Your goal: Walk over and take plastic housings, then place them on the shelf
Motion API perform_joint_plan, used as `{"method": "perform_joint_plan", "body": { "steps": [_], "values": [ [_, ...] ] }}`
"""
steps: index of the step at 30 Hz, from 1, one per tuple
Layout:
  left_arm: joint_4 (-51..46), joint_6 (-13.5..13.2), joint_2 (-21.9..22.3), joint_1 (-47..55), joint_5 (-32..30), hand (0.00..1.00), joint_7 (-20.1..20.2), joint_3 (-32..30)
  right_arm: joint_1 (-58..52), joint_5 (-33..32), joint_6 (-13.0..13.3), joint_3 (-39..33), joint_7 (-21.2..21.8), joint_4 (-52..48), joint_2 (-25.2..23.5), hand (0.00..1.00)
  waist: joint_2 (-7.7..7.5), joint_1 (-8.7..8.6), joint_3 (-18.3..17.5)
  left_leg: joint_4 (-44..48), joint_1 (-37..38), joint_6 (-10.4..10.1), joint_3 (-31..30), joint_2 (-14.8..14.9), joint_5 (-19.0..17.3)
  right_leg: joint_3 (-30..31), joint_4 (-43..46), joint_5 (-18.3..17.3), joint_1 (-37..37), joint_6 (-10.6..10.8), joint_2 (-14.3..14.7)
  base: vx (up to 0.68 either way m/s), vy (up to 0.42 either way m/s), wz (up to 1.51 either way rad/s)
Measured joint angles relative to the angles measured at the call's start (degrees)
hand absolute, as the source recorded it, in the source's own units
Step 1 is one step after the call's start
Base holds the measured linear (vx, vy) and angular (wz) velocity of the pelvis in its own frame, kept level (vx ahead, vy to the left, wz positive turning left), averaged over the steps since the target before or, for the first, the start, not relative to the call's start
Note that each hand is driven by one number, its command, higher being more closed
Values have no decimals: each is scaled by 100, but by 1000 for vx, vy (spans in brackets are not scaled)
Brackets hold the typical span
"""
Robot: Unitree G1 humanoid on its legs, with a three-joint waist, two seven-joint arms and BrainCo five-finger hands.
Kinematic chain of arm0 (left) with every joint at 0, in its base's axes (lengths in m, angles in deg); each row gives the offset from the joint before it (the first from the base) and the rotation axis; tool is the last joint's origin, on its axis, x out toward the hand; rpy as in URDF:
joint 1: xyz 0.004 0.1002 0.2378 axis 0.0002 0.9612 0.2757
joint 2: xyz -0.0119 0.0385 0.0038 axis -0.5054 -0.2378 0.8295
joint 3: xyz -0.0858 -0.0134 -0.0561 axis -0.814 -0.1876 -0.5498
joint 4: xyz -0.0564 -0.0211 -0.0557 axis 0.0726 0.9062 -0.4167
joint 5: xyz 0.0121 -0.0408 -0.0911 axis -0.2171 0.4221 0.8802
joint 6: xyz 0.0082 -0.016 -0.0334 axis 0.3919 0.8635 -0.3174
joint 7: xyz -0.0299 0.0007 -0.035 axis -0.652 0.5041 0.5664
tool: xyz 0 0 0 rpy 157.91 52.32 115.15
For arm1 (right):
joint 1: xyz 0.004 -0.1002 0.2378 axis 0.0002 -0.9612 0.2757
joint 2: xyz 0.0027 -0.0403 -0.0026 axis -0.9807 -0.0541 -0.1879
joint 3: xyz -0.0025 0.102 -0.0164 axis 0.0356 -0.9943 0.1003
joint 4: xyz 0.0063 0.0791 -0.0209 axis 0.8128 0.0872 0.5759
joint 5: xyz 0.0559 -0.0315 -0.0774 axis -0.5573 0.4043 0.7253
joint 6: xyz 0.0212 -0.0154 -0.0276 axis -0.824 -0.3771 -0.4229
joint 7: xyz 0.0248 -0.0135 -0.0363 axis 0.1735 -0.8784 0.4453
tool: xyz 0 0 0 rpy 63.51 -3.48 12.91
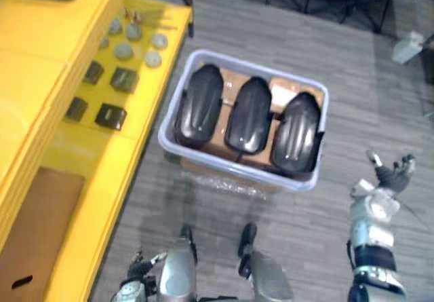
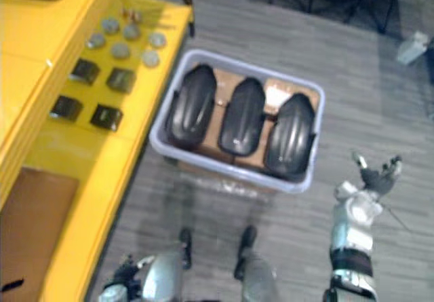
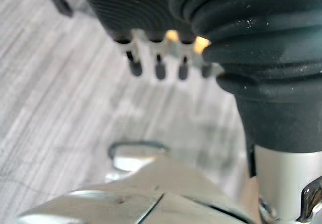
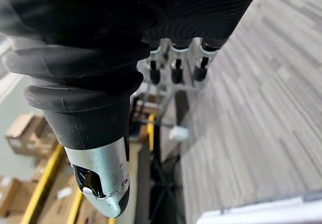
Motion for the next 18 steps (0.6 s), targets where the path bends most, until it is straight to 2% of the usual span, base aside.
{"method": "perform_joint_plan", "body": {
  "steps": [7, 9, 14, 18],
  "values": [
    [-41, -47, -14, -206, 131, 0, 15, 114, 810, -7, -71, 57, -34, 1004, 608, 0, 58, 15, 104, 118, -190, 8, -182, -130, 1, -49, 13, 11, -70, -1, -71, 25, 35, 11],
    [-37, -45, -7, -262, 140, 0, 22, 218, 1077, -12, -103, 123, -30, 1238, 890, 0, 172, 17, 175, 162, -284, 10, -280, -144, 2, -62, 119, 4, -147, -11, -98, -5, 27, 16],
    [-12, -41, 27, -398, 352, 0, 62, 256, 1697, -229, -352, 367, 81, 1943, 1345, 0, 323, 106, 504, 291, -397, 20, -366, -176, -1, -94, 335, -58, -258, -42, -130, -44, 29, 8],
    [-4, -59, 37, -417, 517, 0, 159, 420, 1947, -227, -582, 539, 103, 2307, 1687, 0, 422, 143, 555, 332, -642, 56, -517, -237, 8, -221, 617, -217, -535, -13, -214, -68, 3, 15]
  ]
}}
